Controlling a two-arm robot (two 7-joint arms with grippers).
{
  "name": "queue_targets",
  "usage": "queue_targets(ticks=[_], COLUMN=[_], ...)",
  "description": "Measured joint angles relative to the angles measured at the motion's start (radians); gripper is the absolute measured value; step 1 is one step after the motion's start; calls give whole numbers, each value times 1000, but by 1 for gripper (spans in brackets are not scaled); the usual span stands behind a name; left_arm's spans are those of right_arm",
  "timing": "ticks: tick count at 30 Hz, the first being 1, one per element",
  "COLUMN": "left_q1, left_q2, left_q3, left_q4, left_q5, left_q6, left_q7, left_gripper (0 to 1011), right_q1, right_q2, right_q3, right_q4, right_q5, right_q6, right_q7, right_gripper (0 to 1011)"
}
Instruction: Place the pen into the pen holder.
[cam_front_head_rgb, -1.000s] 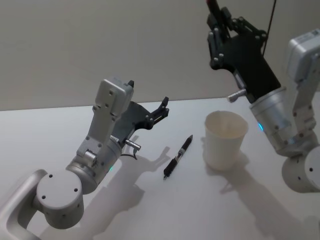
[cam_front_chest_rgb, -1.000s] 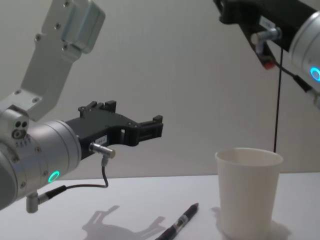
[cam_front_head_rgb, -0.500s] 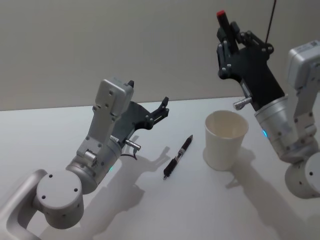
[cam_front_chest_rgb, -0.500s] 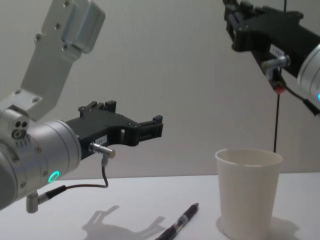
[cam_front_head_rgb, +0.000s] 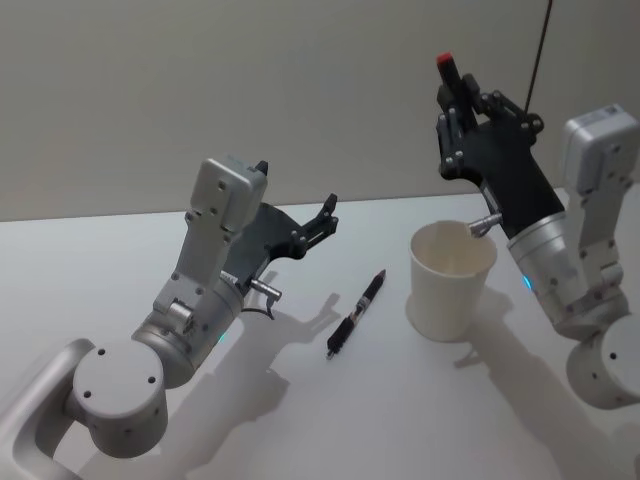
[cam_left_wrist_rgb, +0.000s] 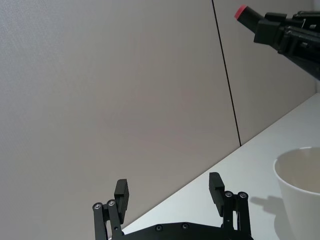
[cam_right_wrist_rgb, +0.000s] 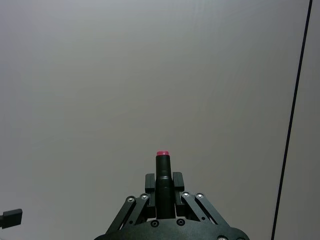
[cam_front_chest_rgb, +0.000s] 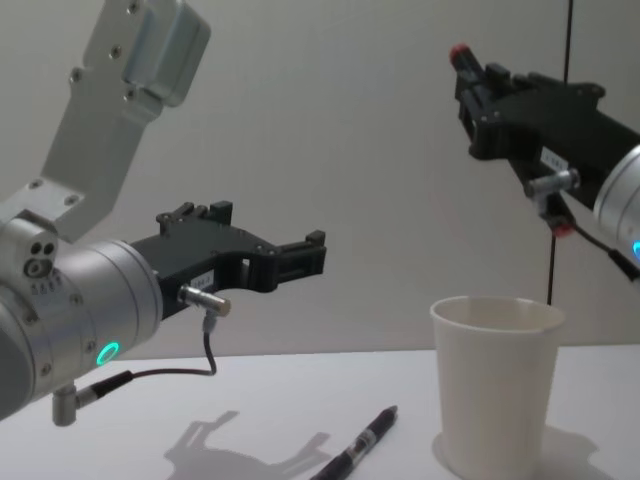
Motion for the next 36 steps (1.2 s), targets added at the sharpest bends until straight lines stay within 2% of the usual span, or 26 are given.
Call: queue_targets(ticks=[15,36], left_q1=[0,0], left_q2=[0,0], left_q3=[0,0], left_q4=[0,0], left_q5=[0,0], left_q6=[0,0], left_q7=[0,0], left_gripper=[1001,1001], right_q1=[9,48], right_q2=[-9,-59], right_q3=[4,-20], right_q4=[70,188], right_q5=[-2,-7], right_q6=[-15,-47], right_q7=[1,17], right_gripper=[195,195])
